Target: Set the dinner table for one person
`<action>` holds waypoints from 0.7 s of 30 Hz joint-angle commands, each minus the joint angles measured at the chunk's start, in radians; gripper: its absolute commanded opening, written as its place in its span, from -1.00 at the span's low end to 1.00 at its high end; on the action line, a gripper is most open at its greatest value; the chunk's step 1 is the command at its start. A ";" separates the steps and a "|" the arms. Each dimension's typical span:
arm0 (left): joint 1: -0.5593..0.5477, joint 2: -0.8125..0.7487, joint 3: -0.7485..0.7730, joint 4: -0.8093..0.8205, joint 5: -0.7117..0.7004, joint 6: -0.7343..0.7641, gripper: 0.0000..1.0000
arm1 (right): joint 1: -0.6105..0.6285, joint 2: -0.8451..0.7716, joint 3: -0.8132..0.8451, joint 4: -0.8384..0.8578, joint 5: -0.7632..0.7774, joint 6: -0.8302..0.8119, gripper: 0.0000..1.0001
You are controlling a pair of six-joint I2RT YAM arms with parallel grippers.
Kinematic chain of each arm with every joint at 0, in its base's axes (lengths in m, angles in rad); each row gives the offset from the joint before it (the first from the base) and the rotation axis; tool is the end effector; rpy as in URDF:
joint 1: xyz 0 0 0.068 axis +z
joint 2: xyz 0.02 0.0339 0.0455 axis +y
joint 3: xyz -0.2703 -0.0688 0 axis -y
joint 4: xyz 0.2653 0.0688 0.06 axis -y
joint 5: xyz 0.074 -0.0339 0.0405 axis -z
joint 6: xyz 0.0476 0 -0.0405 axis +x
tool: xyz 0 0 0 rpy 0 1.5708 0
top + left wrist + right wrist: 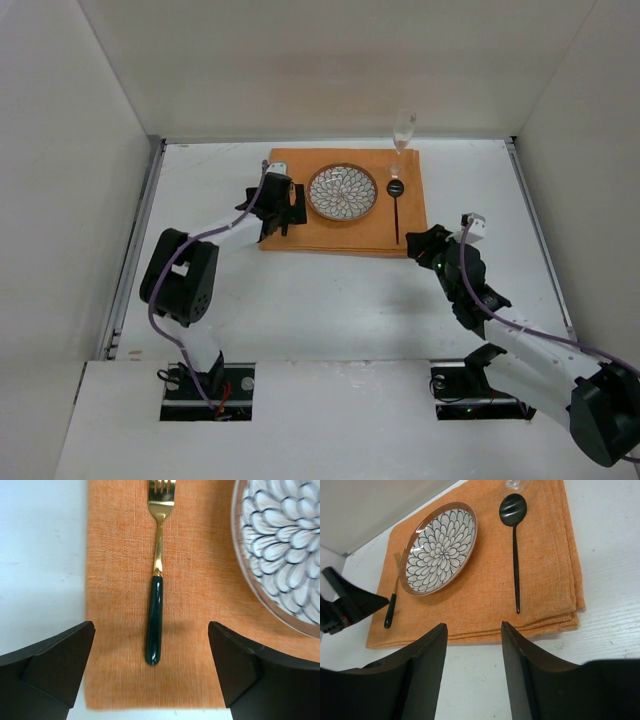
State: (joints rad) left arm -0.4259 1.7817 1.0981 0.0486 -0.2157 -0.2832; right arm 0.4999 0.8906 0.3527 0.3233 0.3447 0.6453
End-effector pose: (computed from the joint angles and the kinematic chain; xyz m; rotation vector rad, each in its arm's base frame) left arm 0.3841 -0.1631 0.1853 0.0366 2.1932 -0.1618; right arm 0.2049 0.0936 0.2140 0.3792 1.7617 0.5178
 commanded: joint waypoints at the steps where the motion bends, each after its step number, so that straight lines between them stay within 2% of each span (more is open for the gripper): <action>1: -0.017 -0.171 -0.049 0.007 -0.037 -0.034 1.00 | 0.010 0.011 0.049 0.053 -0.001 -0.009 -0.06; 4: -0.032 -0.283 -0.127 0.030 -0.074 -0.083 1.00 | 0.013 0.016 0.048 0.057 0.011 -0.007 -0.51; 6: -0.043 -0.368 -0.199 0.048 -0.086 -0.134 1.00 | 0.013 0.028 0.055 0.043 -0.004 0.000 -0.71; 8: -0.050 -0.453 -0.288 0.082 -0.079 -0.192 1.00 | 0.013 0.022 0.057 0.036 -0.001 0.004 -0.78; 13: -0.058 -0.686 -0.510 0.082 -0.077 -0.310 1.00 | 0.002 0.001 0.046 0.036 -0.015 0.020 -0.74; 18: -0.046 -0.933 -0.682 -0.078 -0.116 -0.436 1.00 | -0.002 -0.030 0.031 0.043 0.008 0.020 -0.63; 21: -0.043 -1.011 -0.736 -0.160 -0.131 -0.473 1.00 | -0.010 -0.016 0.012 0.068 0.055 0.020 -0.47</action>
State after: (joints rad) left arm -0.4755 0.8253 0.3981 -0.0128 -0.3180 -0.6724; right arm 0.5011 0.8753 0.3618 0.3241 0.3504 0.6636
